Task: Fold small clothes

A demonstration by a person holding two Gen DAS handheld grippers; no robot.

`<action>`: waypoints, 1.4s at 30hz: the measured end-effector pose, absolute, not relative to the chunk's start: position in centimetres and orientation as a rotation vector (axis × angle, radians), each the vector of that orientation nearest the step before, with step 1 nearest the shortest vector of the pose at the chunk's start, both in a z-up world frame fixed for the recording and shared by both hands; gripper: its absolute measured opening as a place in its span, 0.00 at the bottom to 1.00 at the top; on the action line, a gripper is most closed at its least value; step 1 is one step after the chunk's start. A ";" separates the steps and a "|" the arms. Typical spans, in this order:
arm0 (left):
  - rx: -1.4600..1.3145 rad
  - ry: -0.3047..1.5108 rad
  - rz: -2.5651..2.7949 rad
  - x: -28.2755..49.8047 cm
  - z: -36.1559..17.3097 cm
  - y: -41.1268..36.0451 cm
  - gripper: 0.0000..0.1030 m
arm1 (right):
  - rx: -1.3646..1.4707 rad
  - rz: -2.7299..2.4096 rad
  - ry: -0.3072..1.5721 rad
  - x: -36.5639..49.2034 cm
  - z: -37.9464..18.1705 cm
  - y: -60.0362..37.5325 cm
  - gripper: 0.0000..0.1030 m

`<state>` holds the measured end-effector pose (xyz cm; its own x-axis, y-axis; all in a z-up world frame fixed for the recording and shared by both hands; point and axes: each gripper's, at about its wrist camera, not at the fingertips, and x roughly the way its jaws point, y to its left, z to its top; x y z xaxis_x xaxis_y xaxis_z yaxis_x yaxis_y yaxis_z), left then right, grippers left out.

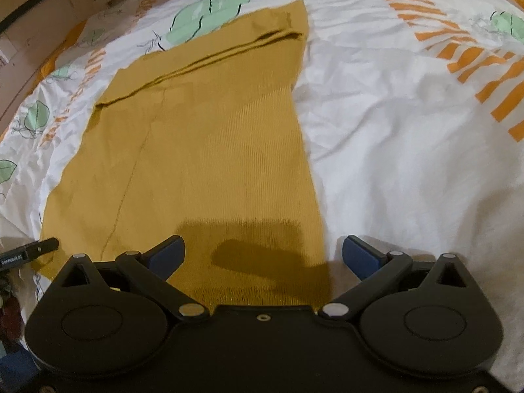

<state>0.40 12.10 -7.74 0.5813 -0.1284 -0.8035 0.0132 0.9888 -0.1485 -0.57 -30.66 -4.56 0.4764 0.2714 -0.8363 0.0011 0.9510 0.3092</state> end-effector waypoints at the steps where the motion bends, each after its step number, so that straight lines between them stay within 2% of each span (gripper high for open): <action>1: -0.134 0.947 -0.087 0.4 -7.8 12.1 0.84 | 0.286 0.168 1.074 -0.5 -4.7 -30.6 1.00; 7: -0.132 0.945 -0.105 0.7 -7.8 11.9 0.82 | 0.322 0.173 1.117 0.2 -5.2 -31.0 1.00; 13: -0.165 0.941 -0.107 0.9 -7.8 12.4 0.67 | 0.431 0.201 1.167 1.1 -5.5 -32.3 1.00; 16: -0.196 0.938 -0.104 0.9 -7.7 12.8 0.54 | 0.511 0.225 1.195 1.4 -5.6 -33.2 0.99; 18: -0.224 0.940 -0.115 0.9 -7.6 13.2 0.40 | 0.549 0.250 1.214 1.5 -5.7 -33.5 0.84; 19: -0.240 0.943 -0.126 0.9 -7.6 13.4 0.38 | 0.567 0.258 1.225 1.5 -5.8 -33.6 0.66; 20: -0.253 0.948 -0.133 0.9 -7.6 13.5 0.33 | 0.585 0.258 1.245 1.4 -6.1 -33.7 0.54; 22: -0.265 0.954 -0.137 0.9 -7.5 13.6 0.28 | 0.593 0.251 1.268 1.1 -6.4 -33.8 0.43; 23: -0.273 0.956 -0.144 0.9 -7.4 13.7 0.24 | 0.599 0.257 1.270 1.0 -6.4 -33.8 0.32; 25: -0.292 0.962 -0.152 0.9 -7.4 13.9 0.18 | 0.604 0.274 1.275 0.9 -6.2 -33.6 0.17; 26: -0.307 0.965 -0.162 1.0 -7.3 14.0 0.08 | 0.596 0.284 1.273 0.8 -6.1 -33.4 0.17; 27: -0.327 0.963 -0.175 0.9 -7.2 14.1 0.05 | 0.573 0.288 1.266 0.7 -5.7 -33.2 0.16; 42: -0.410 0.796 -0.261 1.8 -1.8 14.0 0.04 | 0.708 0.425 0.953 -0.5 -1.8 -35.1 0.14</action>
<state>1.80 14.01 -1.78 0.6735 -0.3768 -0.6359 0.0733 0.8901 -0.4498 -0.46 -35.06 -1.78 0.5237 0.6157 -0.5887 -0.0257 0.7022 0.7115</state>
